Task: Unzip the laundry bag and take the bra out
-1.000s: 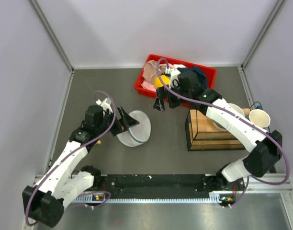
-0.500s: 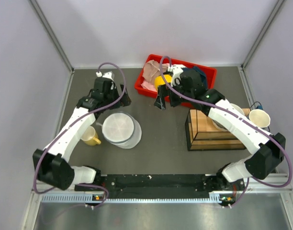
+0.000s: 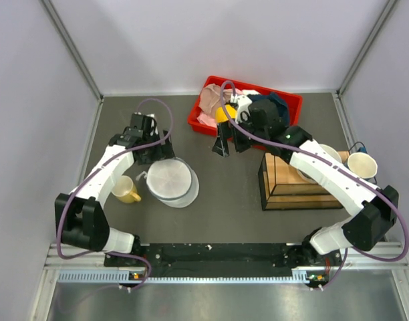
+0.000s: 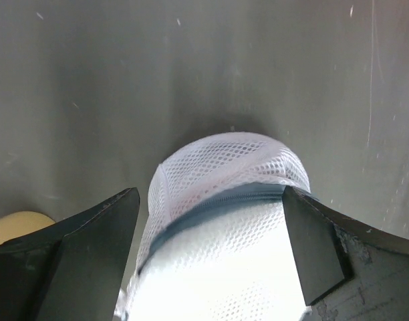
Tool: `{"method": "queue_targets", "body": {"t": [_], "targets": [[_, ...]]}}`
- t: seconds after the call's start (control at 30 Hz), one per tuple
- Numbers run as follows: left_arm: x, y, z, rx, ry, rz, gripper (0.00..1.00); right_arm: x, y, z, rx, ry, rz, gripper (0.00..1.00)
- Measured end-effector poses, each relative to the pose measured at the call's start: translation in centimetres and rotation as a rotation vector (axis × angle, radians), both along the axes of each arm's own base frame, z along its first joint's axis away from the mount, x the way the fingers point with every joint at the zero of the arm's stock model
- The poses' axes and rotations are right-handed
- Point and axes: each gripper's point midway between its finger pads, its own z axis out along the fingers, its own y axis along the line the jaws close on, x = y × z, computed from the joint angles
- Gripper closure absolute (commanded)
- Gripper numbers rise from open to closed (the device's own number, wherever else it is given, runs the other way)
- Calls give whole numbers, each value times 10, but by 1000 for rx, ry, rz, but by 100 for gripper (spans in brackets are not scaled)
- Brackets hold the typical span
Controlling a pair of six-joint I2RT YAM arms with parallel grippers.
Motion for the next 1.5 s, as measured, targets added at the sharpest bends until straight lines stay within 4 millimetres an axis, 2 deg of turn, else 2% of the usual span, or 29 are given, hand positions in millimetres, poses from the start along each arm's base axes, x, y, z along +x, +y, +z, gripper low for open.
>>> {"method": "queue_targets", "body": {"t": [0.1, 0.13, 0.17, 0.2, 0.23, 0.33, 0.4, 0.6, 0.7, 0.77, 0.8, 0.83, 0.87, 0.9, 0.97, 1.1, 1.27, 1.4, 1.43, 1.5], "targets": [[-15, -7, -16, -30, 62, -39, 23, -4, 3, 0, 2, 4, 14, 2], [-20, -8, -21, -35, 83, -49, 33, -5, 4, 0, 2, 5, 19, 2], [-24, -8, -24, -38, 95, -55, 70, -5, 4, -1, 2, 6, 21, 2], [-28, -9, -27, -40, 111, -67, 91, -6, 4, -1, 2, 7, 21, 1], [-32, -10, -29, -46, 125, -67, 100, -6, 4, -1, 1, 8, 22, 1], [-41, -11, -29, -59, 137, -76, 100, -6, 5, -2, 0, 11, 23, 1], [-43, -15, -23, -93, 126, -70, 100, -6, 5, -2, -1, 12, 24, 1], [-37, -44, 15, -319, 49, -11, 100, -10, 11, -6, -7, 19, 42, 1], [-29, -57, 40, -478, -51, 62, 100, -12, 14, -5, -8, 20, 50, 1], [-31, -59, 50, -575, -121, 113, 98, -12, 15, -4, -7, 20, 53, 1], [-34, -58, 53, -620, -151, 151, 91, -13, 15, -4, -7, 19, 53, 1], [-39, -55, 54, -654, -170, 188, 76, -13, 15, -4, -7, 20, 55, 1], [-43, -52, 54, -676, -187, 218, 39, -13, 15, -4, -8, 20, 55, 1], [-47, -49, 53, -689, -196, 251, 23, -14, 16, -4, -8, 21, 56, 1], [-54, -44, 52, -706, -211, 287, 6, -14, 16, -4, -8, 21, 57, 1], [-67, -36, 44, -675, -203, 311, 5, -14, 16, -6, -11, 25, 59, 1], [-80, -24, 26, -547, -154, 306, 11, -18, 21, -10, -18, 36, 73, 1], [-85, -14, 32, -449, -135, 290, 29, -29, 31, -14, -19, 51, 108, 2], [-85, -13, 35, -433, -134, 280, 39, -33, 35, -15, -18, 59, 125, 2], [-87, -13, 37, -419, -137, 259, 51, -44, 44, -18, -16, 74, 158, 2]]}}
